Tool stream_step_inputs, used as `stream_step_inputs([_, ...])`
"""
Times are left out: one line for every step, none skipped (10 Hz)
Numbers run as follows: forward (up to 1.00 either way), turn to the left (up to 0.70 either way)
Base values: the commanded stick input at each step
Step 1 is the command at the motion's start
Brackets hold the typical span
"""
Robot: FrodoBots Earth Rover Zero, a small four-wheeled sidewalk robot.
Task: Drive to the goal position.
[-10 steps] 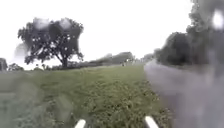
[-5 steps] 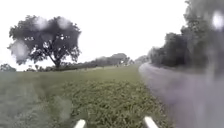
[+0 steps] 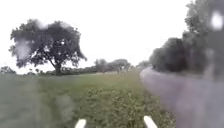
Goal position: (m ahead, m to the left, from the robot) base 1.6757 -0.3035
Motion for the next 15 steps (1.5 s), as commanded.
stream_step_inputs([0.7, 0.18])
stream_step_inputs([0.7, 0.27])
stream_step_inputs([0.7, 0.31])
stream_step_inputs([0.7, 0.27])
stream_step_inputs([0.7, 0.22])
stream_step_inputs([0.7, 0.17])
stream_step_inputs([0.7, 0.13])
stream_step_inputs([0.7, 0.08])
stream_step_inputs([0.7, 0.04])
stream_step_inputs([0.7, 0.0])
stream_step_inputs([0.7, 0.0])
stream_step_inputs([0.7, 0.0])
stream_step_inputs([0.7, 0.0])
stream_step_inputs([0.7, 0.0])
stream_step_inputs([0.7, 0.0])
